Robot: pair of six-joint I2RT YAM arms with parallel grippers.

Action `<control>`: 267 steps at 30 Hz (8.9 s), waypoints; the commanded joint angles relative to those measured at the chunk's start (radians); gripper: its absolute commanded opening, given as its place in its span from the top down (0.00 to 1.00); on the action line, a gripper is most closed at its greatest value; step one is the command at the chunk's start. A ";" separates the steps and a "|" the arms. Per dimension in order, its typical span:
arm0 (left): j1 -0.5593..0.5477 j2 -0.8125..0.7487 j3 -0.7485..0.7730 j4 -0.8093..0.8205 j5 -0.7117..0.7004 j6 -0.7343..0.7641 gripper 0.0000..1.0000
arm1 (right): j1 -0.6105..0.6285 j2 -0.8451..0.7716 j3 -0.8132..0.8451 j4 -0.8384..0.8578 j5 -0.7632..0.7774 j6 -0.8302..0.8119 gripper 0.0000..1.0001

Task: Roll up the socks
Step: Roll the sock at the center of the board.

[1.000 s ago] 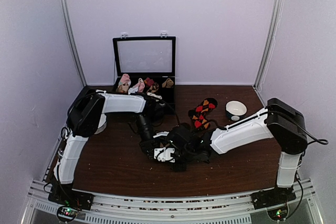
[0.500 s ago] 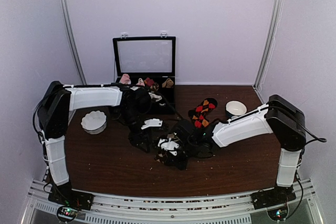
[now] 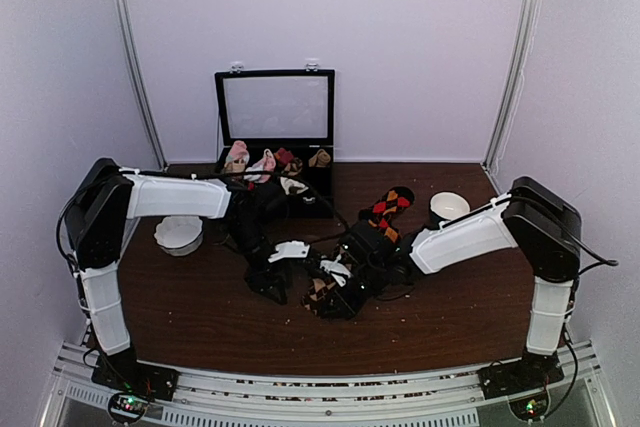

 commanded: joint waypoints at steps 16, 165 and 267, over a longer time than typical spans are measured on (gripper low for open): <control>-0.119 -0.130 -0.179 0.297 -0.045 0.066 0.45 | -0.134 0.143 0.003 0.206 -0.315 0.280 1.00; -0.047 0.473 0.411 -0.361 0.075 -0.164 1.00 | 0.287 -0.399 -0.427 0.524 0.548 -0.712 0.50; -0.186 0.050 -0.010 0.250 -0.367 0.237 0.63 | -0.153 0.231 -0.126 0.690 -0.393 0.814 1.00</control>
